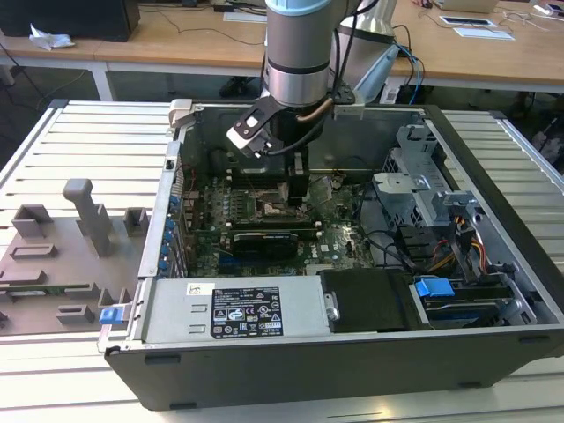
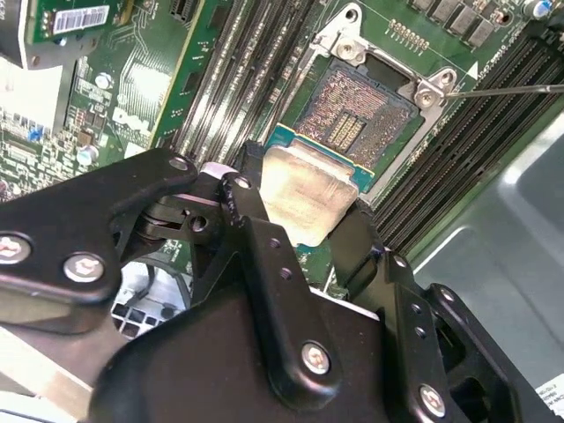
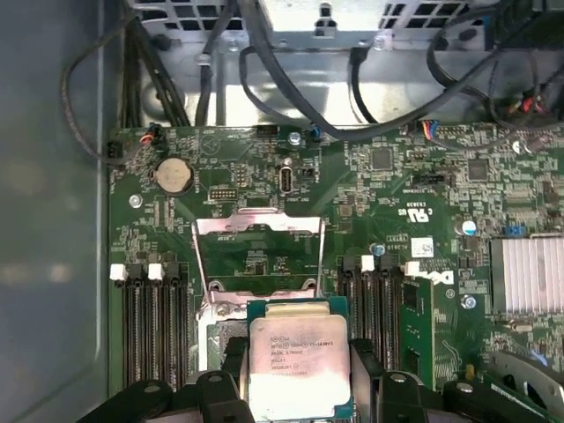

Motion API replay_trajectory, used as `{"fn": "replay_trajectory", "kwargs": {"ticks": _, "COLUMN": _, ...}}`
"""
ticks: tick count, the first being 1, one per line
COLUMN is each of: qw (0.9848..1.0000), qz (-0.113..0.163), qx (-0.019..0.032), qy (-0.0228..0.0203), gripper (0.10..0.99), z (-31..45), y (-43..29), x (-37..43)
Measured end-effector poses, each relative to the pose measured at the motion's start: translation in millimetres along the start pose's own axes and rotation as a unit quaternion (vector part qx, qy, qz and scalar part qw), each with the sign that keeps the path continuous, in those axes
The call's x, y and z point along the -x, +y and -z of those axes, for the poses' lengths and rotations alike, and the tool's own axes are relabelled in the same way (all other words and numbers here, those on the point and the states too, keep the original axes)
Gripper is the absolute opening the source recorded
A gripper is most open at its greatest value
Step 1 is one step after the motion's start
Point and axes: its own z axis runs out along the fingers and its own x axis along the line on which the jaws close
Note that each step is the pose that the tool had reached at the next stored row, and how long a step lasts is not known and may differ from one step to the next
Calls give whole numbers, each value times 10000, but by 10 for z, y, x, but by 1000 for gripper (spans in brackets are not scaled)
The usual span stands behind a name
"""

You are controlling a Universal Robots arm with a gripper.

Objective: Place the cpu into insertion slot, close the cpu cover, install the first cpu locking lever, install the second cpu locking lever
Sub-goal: 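Place the cpu into insertion slot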

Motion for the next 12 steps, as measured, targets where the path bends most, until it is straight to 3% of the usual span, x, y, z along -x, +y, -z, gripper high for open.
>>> {"fn": "replay_trajectory", "kwargs": {"ticks": 3, "qw": 10000, "qz": -5, "qx": 0, "qy": 0, "gripper": 545, "z": -1, "y": -5, "x": 0}}
{"fn": "replay_trajectory", "kwargs": {"ticks": 8, "qw": 10000, "qz": -3, "qx": 1, "qy": 2, "gripper": 545, "z": -7, "y": -120, "x": -67}}
{"fn": "replay_trajectory", "kwargs": {"ticks": 12, "qw": 10000, "qz": -3, "qx": 0, "qy": 2, "gripper": 545, "z": -24, "y": -148, "x": -102}}
